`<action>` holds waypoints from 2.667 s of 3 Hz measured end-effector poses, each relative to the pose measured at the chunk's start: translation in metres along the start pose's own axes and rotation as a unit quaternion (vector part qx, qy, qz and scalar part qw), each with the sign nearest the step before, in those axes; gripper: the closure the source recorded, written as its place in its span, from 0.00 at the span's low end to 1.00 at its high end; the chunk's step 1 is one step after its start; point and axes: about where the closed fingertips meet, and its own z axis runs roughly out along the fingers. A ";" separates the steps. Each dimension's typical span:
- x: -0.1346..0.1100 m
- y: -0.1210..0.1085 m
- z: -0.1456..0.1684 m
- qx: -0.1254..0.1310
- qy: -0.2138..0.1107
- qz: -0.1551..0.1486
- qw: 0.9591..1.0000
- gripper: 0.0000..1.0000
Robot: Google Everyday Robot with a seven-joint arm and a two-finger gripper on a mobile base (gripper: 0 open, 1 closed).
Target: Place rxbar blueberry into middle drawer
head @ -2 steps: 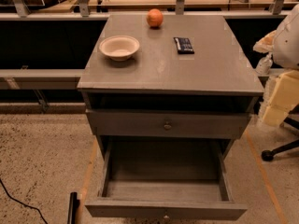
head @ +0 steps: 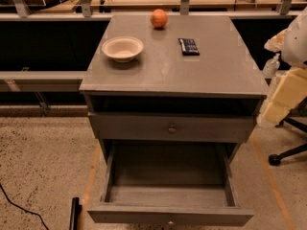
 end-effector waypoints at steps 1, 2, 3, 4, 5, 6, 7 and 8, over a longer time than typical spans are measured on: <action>0.010 -0.041 0.011 0.028 -0.068 0.058 0.996 0.00; 0.004 -0.106 0.032 0.057 -0.158 0.104 0.980 0.00; -0.009 -0.159 0.051 0.065 -0.216 0.150 0.963 0.00; -0.037 -0.208 0.084 0.072 -0.245 0.206 0.945 0.00; -0.037 -0.208 0.084 0.072 -0.245 0.206 0.945 0.00; -0.044 -0.229 0.103 0.103 -0.233 0.261 0.931 0.00; -0.059 -0.262 0.134 0.140 -0.214 0.311 0.915 0.00; -0.074 -0.294 0.172 0.164 -0.196 0.364 0.896 0.00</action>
Offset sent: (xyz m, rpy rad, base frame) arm 0.1856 -0.0608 0.0059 0.5301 -0.3098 -0.2140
